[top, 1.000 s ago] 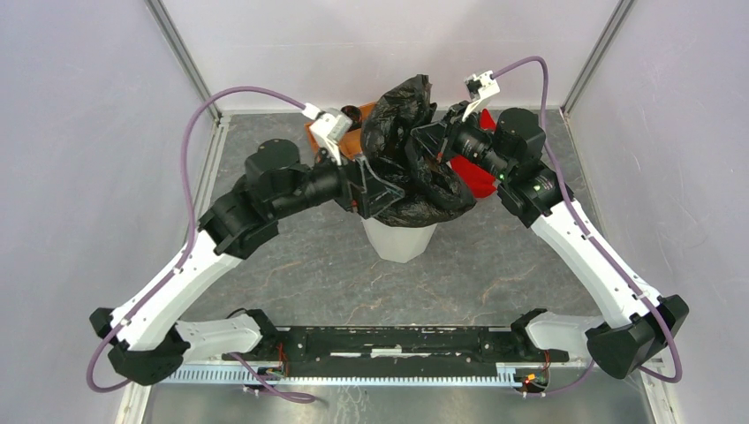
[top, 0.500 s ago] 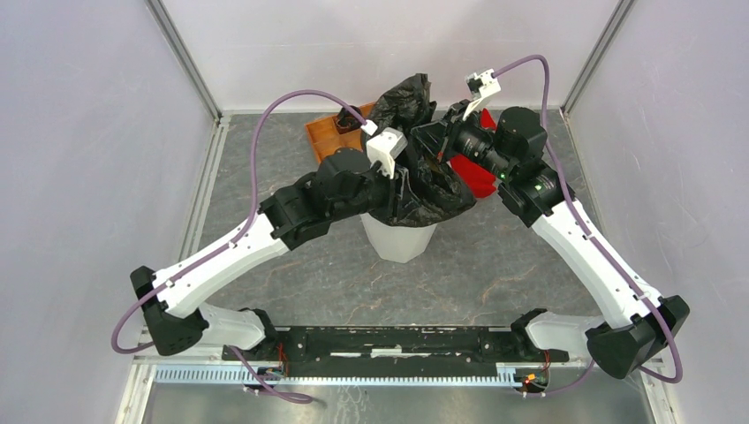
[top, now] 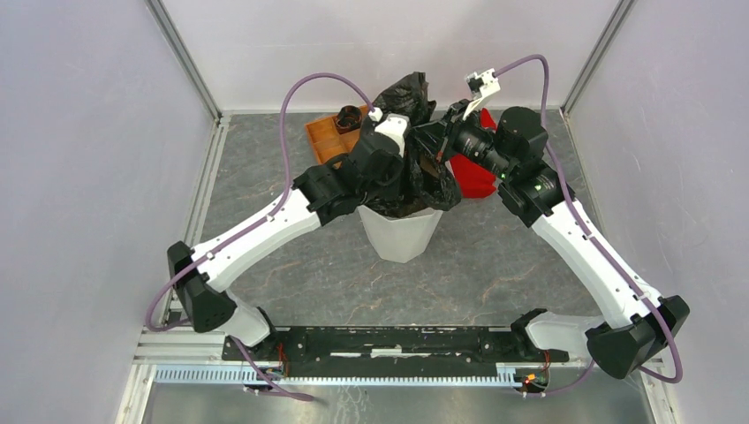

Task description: Put the trash bags into the trash bin

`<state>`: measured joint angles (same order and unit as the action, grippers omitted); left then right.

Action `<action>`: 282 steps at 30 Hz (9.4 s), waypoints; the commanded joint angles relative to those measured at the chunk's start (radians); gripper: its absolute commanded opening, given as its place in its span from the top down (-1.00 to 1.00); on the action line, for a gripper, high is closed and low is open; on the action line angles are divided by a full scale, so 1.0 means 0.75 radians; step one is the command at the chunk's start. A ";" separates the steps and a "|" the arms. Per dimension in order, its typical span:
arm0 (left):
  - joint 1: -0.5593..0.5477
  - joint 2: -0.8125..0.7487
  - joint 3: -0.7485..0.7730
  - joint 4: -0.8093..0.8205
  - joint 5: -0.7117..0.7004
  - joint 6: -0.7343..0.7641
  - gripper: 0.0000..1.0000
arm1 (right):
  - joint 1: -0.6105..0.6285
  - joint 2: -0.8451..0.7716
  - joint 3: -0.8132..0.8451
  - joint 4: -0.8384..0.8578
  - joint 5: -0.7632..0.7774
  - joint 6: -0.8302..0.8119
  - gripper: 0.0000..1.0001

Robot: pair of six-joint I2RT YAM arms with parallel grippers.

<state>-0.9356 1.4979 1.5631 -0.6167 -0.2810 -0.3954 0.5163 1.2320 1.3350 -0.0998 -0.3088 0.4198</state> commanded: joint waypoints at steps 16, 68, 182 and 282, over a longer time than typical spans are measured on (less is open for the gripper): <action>0.030 -0.367 -0.094 0.059 0.070 -0.041 -0.81 | 0.016 -0.029 -0.073 0.059 -0.004 -0.007 0.99; 0.063 -0.486 -0.058 -0.017 -0.277 0.076 -1.00 | 0.166 0.285 0.027 -0.307 -0.049 -0.153 0.99; 0.356 -0.389 -0.264 0.604 0.624 -0.475 -0.24 | 0.285 0.065 -0.104 0.013 0.270 0.011 0.93; 0.809 -0.366 -0.151 0.236 0.874 -0.433 0.87 | 0.226 -0.307 -0.048 -0.538 0.728 -0.149 0.99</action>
<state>-0.3618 1.2629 1.4040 -0.3428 0.4419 -0.8078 0.6907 1.0325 1.3125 -0.5888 0.2626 0.3923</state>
